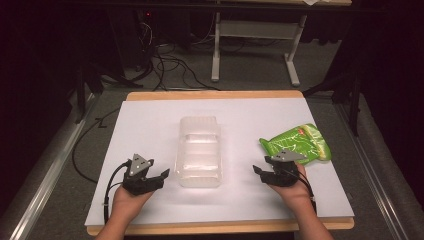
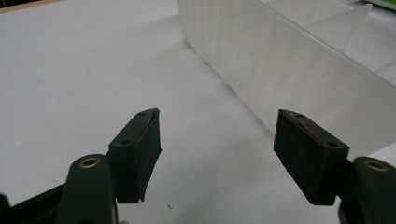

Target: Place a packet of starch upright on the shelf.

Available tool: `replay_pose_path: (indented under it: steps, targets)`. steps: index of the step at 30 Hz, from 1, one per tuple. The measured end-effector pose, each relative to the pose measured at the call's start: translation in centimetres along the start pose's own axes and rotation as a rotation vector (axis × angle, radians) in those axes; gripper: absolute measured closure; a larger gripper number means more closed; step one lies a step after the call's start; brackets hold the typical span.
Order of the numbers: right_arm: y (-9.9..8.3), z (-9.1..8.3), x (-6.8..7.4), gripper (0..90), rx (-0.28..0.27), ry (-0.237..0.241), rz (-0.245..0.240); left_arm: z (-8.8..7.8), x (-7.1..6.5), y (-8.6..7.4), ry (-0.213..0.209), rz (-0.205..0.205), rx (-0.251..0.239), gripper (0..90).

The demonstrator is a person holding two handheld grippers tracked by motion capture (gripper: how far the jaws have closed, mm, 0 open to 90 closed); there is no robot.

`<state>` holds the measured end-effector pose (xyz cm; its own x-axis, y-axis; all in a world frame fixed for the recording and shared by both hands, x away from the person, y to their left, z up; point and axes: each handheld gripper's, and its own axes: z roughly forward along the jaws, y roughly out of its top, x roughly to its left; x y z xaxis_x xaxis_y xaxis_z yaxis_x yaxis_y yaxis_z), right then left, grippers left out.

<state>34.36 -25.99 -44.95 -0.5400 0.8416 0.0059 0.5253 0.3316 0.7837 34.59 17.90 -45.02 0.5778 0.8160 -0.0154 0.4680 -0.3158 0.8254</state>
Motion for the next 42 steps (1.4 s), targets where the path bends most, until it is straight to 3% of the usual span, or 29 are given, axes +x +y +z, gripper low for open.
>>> replay_pose_path:
  steps: [11,17,20,21,22,24,26,27,28,31,35,38,39,42]
  targets:
    - [0.1,-0.4,-0.7,40.2,-0.019,-0.021,0.03,0.0,0.0,0.0,-0.002,0.001,0.0,32.3]
    - [-0.1,-1.4,-3.6,37.8,-0.055,-0.09,0.099,0.0,0.1,0.0,-0.004,-0.004,0.001,32.3]
    - [-0.6,-2.4,-5.7,36.8,-0.076,-0.132,0.171,0.1,0.2,-0.1,-0.001,-0.005,0.005,32.2]
    - [-1.0,-3.1,-7.1,36.1,-0.084,-0.176,0.196,0.1,0.2,-0.1,0.0,-0.008,0.006,32.3]
    - [-1.0,-3.1,-7.1,36.1,-0.084,-0.176,0.196,0.1,0.2,-0.1,0.001,-0.01,0.006,32.3]
    - [-1.5,-3.8,-8.5,35.1,-0.091,-0.219,0.22,0.1,0.2,-0.1,0.001,-0.013,0.008,32.2]
    - [-2.0,-4.4,-9.8,33.5,-0.098,-0.253,0.265,0.1,0.2,-0.1,0.002,-0.014,0.009,32.3]
    - [-2.5,-4.8,-11.2,32.1,-0.108,-0.298,0.301,0.1,0.2,-0.1,0.002,-0.014,0.011,32.3]
    - [-2.5,-4.8,-11.2,32.1,-0.108,-0.298,0.301,0.2,0.2,-0.1,0.003,-0.014,0.011,32.3]
    - [-3.6,-5.2,-13.3,26.5,-0.097,-0.35,0.388,0.2,0.2,-0.2,0.003,-0.012,0.017,32.2]
    - [-5.2,-5.9,-15.6,18.1,-0.094,-0.352,0.52,0.3,0.2,-0.2,0.003,-0.009,0.019,32.3]
    - [-6.0,-6.4,-16.7,17.1,-0.104,-0.366,0.556,0.3,0.1,-0.2,0.004,-0.012,0.017,32.3]
    - [-6.3,-6.3,-17.3,16.3,-0.106,-0.33,0.585,0.3,0.1,-0.2,0.004,-0.011,0.017,32.3]
    - [-6.6,-6.0,-17.6,16.6,-0.099,-0.289,0.606,0.3,0.1,-0.2,0.003,-0.008,0.02,32.3]
